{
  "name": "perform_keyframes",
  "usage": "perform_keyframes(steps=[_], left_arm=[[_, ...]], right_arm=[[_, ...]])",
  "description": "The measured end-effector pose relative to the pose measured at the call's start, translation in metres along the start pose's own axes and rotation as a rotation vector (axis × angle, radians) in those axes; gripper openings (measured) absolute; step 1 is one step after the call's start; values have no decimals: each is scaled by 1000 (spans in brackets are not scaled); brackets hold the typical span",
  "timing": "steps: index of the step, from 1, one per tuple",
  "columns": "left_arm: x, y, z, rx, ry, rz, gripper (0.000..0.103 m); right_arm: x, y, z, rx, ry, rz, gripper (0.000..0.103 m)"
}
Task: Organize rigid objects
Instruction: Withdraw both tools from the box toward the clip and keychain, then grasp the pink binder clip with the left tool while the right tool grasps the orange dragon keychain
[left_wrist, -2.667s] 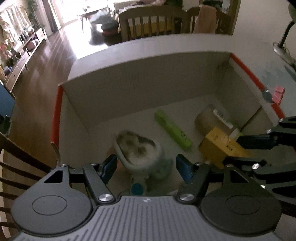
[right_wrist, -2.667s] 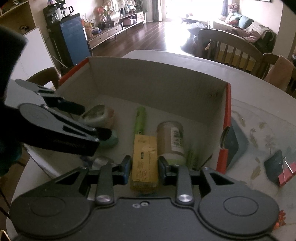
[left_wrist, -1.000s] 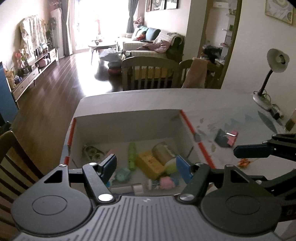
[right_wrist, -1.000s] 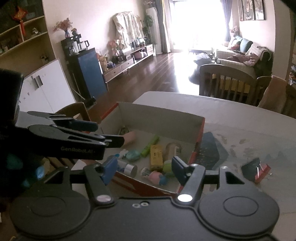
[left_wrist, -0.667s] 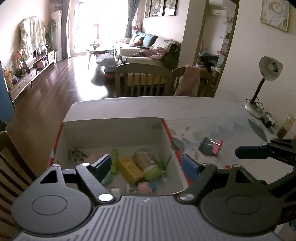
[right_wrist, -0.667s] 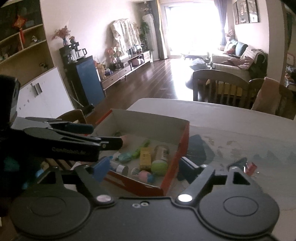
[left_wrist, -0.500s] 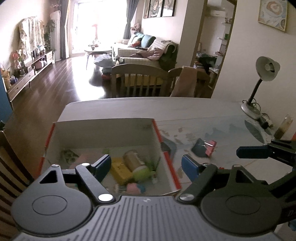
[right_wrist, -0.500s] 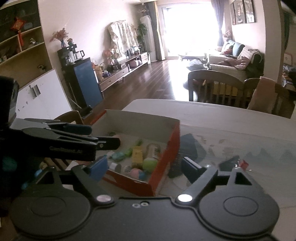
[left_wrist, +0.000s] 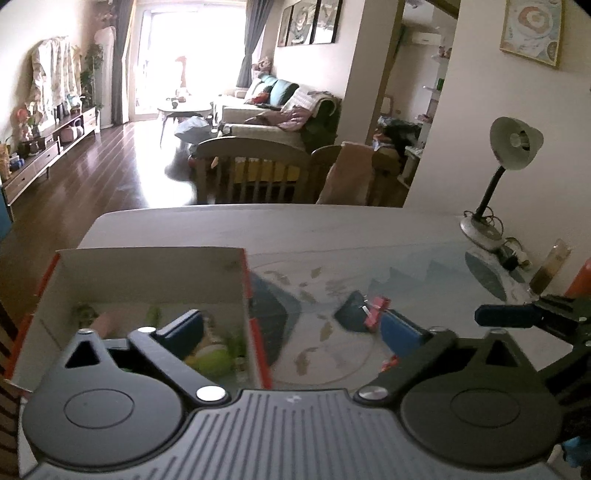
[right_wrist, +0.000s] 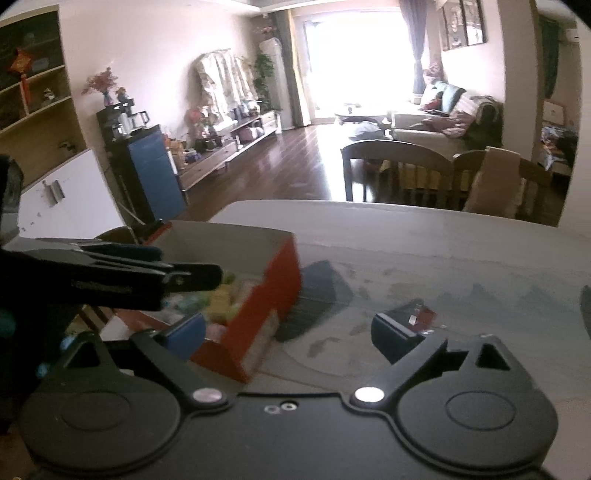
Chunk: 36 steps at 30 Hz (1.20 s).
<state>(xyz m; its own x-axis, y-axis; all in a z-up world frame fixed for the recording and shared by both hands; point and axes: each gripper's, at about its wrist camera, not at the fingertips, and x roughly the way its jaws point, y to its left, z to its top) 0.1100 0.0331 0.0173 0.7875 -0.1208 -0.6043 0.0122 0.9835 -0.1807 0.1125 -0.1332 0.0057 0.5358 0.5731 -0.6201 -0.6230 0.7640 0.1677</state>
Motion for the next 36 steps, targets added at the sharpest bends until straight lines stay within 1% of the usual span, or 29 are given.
perform_keyframes(steps=[3,6,10,14,19,24,30,32,36], left_arm=[[8,-15,-2,7,-2,-8,103],[18,-30,-2,15,2,-8,103],[36,-45,-3,15,34,-20,103],[54,-57,-6,-9,74,-40,103],[82,-74,-7,-11,99,-38,103],[113,-90,-7,4,127,-40,103],[146,-104,-10,17,156,-47,103],[158,-107,-11,25,165,-33,103],[178,-114,-12,42,172,-29,103]], right_arm=[[-4,-21,-9,18,6,-19,97],[-7,-40,-18,30,5,-31,100],[-7,-65,-29,50,8,-48,101],[-1,-87,-42,51,24,-72,102],[14,-106,-52,39,70,-71,102],[33,-113,-61,-8,103,-47,102],[60,-117,-67,-73,140,-11,98],[70,-119,-69,-92,153,-6,94],[88,-122,-75,-125,180,6,87]])
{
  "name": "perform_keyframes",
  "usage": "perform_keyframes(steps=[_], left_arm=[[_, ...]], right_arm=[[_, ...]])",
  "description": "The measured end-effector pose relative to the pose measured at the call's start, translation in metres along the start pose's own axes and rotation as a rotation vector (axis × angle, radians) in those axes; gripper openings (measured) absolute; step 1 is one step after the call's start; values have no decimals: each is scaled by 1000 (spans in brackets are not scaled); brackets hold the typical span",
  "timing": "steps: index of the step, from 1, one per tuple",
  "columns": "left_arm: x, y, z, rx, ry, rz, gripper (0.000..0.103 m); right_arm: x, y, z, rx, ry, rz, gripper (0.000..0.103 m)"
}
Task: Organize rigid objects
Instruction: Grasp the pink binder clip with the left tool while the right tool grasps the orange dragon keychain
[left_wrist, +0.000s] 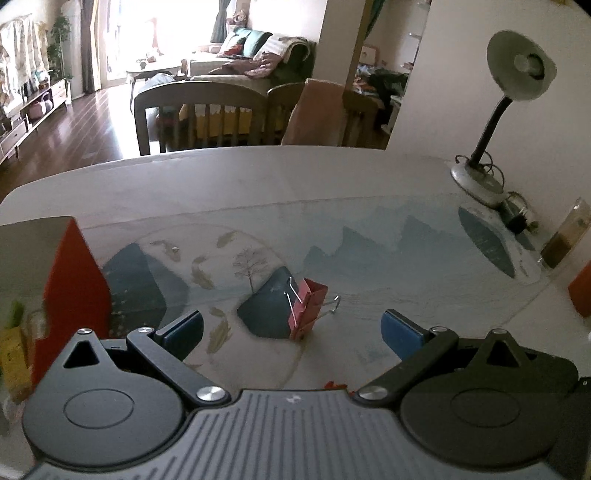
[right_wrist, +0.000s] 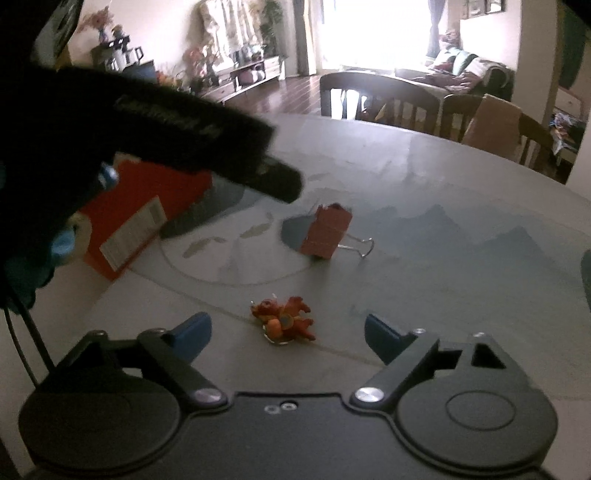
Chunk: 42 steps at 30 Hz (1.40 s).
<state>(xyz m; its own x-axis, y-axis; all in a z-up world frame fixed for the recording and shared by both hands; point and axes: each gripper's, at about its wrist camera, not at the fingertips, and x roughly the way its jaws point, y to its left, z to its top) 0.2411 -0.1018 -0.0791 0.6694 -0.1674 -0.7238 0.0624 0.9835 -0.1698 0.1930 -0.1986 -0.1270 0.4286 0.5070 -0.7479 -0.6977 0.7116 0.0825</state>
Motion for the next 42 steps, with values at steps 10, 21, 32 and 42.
perform_keyframes(steps=[10,21,32,42], left_arm=[[46,-12,1,63,36,23,103],[80,-23,1,176,48,26,101],[106,-23,0,203,93,9,66],[113,-22,1,201,97,-8,47]], right_arm=[[26,-5,-2,-40,21,30,77],[44,-7,-3,-32,39,55,68],[54,-1,-1,-78,23,45,58],[56,8,1,-112,30,32,47]])
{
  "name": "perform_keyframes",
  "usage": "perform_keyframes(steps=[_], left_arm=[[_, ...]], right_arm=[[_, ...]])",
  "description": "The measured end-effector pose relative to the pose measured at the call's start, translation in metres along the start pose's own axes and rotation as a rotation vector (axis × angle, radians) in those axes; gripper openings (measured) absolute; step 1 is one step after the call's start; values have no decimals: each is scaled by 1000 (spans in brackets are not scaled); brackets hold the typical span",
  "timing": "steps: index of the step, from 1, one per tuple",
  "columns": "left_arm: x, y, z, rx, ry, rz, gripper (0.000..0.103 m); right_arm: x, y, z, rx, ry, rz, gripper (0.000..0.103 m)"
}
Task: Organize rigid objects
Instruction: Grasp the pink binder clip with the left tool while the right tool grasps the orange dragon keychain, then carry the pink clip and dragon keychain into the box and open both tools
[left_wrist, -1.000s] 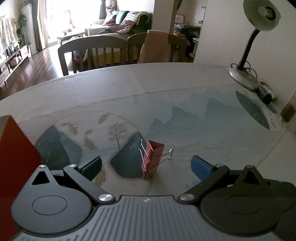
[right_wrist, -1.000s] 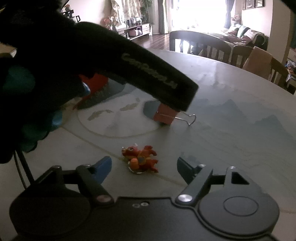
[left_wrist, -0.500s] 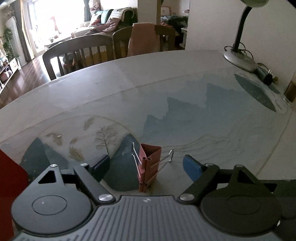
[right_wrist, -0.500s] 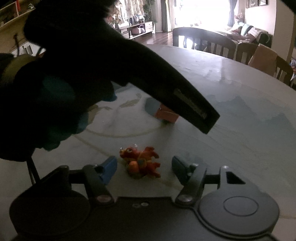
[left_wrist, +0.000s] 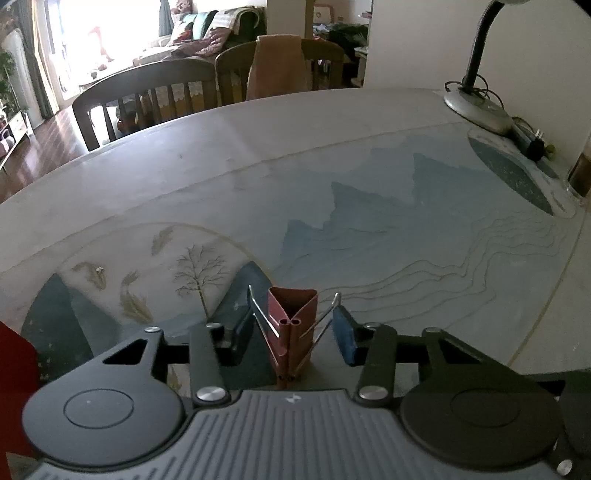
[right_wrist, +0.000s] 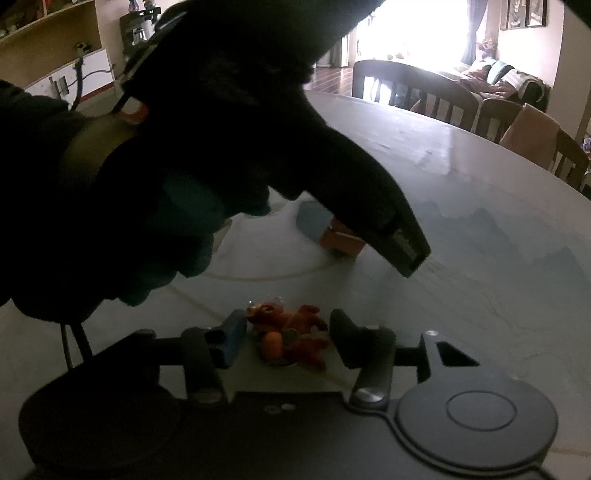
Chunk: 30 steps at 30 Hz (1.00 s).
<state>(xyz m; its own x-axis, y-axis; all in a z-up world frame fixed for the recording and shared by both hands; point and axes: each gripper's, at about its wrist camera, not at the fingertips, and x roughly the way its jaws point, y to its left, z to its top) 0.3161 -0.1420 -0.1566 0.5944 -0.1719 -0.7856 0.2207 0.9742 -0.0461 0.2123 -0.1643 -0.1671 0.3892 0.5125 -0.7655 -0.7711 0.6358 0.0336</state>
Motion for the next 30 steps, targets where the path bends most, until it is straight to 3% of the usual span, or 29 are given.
perform_keyframes(steps=[11,15,30], left_arm=[[-8,2,0,-29,-4,1,42],[-16,6,-2,-63,-13,-8,34],[-63,9,-20,-114,-82,-7,31]], right_arm=[[-8,2,-4,29,-4,-10,45],[-22,-4,-7,88,-12,-12,45],[-80,-26,-19,237,-65,-84,45]])
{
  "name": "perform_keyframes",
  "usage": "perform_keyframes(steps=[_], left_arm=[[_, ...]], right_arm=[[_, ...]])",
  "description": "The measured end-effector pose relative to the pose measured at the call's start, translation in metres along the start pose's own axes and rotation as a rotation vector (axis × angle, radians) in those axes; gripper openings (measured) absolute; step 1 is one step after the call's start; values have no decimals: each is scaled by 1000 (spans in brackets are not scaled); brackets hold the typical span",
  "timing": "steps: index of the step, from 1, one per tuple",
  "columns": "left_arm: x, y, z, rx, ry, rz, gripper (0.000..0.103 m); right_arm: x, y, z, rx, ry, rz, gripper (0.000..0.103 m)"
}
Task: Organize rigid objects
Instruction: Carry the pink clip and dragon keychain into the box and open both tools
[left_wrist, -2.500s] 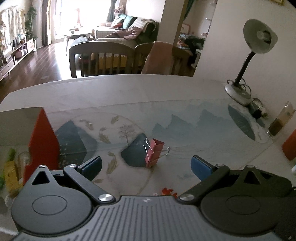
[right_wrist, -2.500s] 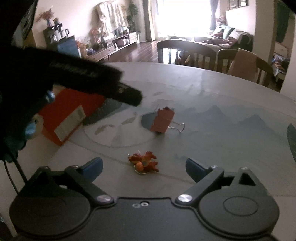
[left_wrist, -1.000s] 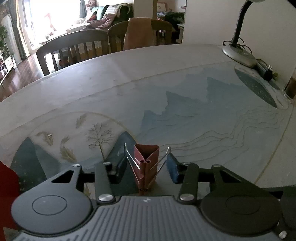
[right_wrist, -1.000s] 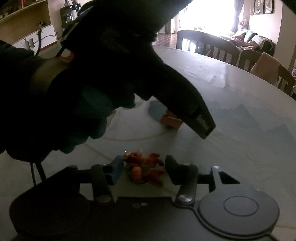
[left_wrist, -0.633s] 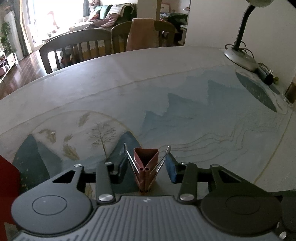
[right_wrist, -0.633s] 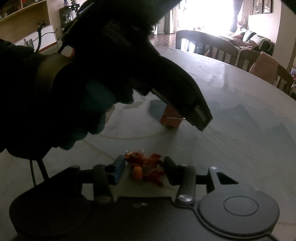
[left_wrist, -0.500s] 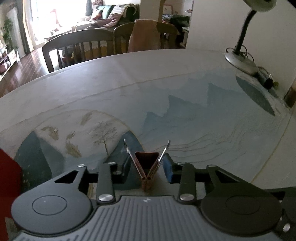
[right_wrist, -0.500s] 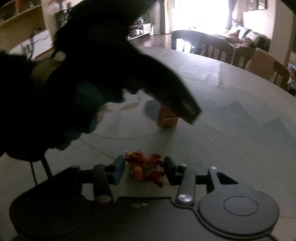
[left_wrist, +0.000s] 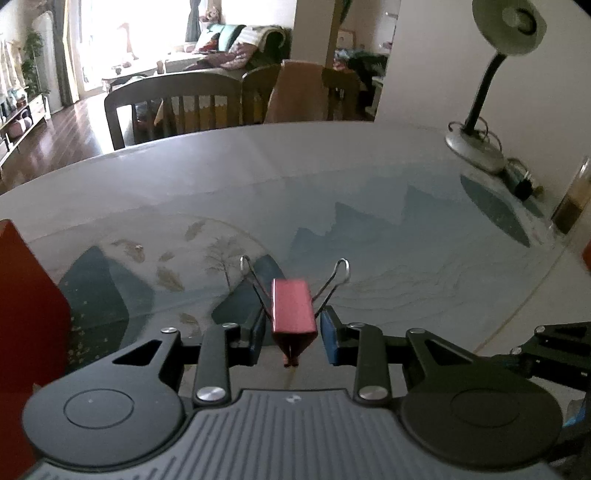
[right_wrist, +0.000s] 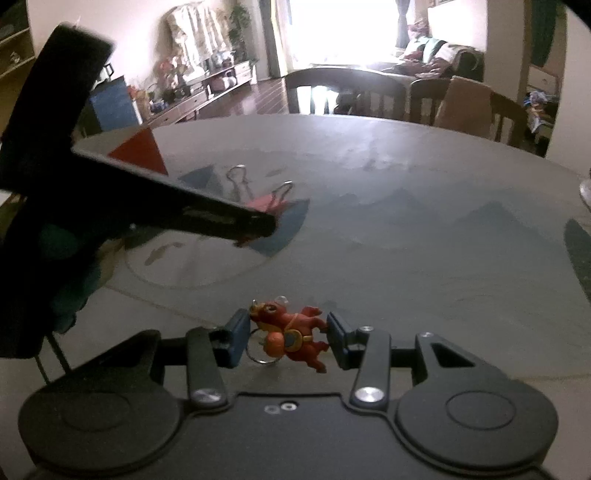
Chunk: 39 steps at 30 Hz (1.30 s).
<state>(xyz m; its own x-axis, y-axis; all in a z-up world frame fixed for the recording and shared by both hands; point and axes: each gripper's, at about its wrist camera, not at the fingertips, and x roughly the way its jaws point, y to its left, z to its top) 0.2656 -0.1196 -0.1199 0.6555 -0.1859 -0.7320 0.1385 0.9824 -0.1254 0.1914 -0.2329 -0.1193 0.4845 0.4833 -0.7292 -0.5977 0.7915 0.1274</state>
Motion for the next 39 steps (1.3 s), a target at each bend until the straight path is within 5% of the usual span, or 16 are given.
perform_keyframes(steps=[20,39], left_arm=[[-108,36,-2,-86,-134,-4,31],[-191,126,-12,-102,-232,33,31]], right_arm=[[-65,41,46,-13,-116,-16,45],[-59,152,98,-108,-157,21,45]])
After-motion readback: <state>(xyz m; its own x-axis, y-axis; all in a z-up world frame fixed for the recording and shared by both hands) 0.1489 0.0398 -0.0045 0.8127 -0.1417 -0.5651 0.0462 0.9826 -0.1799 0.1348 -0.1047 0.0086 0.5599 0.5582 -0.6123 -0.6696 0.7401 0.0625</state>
